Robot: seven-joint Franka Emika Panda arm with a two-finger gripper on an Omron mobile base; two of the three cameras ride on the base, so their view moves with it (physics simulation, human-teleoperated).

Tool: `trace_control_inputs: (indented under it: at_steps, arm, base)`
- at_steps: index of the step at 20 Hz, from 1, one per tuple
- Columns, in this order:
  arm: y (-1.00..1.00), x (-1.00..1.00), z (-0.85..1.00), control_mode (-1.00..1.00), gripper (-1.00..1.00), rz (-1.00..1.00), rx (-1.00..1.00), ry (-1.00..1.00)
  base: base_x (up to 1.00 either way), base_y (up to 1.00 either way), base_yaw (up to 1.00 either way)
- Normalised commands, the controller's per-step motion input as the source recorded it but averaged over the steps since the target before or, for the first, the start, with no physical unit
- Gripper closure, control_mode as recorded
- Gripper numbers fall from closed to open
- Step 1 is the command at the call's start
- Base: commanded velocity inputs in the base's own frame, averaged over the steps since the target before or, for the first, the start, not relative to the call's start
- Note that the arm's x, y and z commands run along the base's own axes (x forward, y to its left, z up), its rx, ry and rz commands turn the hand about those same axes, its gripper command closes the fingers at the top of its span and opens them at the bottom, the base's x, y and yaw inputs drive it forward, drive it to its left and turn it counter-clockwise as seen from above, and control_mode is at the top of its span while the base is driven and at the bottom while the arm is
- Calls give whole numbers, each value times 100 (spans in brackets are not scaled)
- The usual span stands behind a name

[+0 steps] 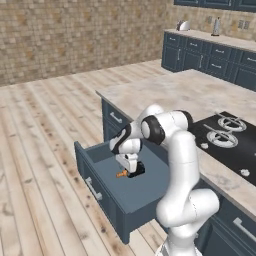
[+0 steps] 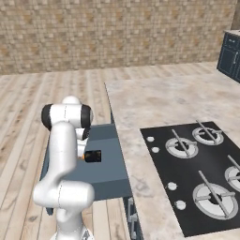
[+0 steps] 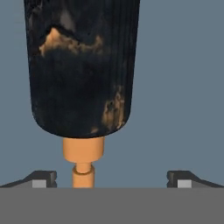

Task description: Restock the sink supplies by placing the sponge and soap dispenser on the counter and next to the sink. Make sure the soap dispenser is upright.

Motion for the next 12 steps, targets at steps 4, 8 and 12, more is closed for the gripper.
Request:
trace_control_inputs:
  at_steps: [4,8,12]
  arm:
    - [5,8,-19,-100,-100,0,0,0]
    - [8,10,-18,-100,-100,0,0,0]
    - [12,17,-16,-100,-100,0,0,0]
  base:
    - [0,0,0]
    - [0,0,0]
    - [0,0,0]
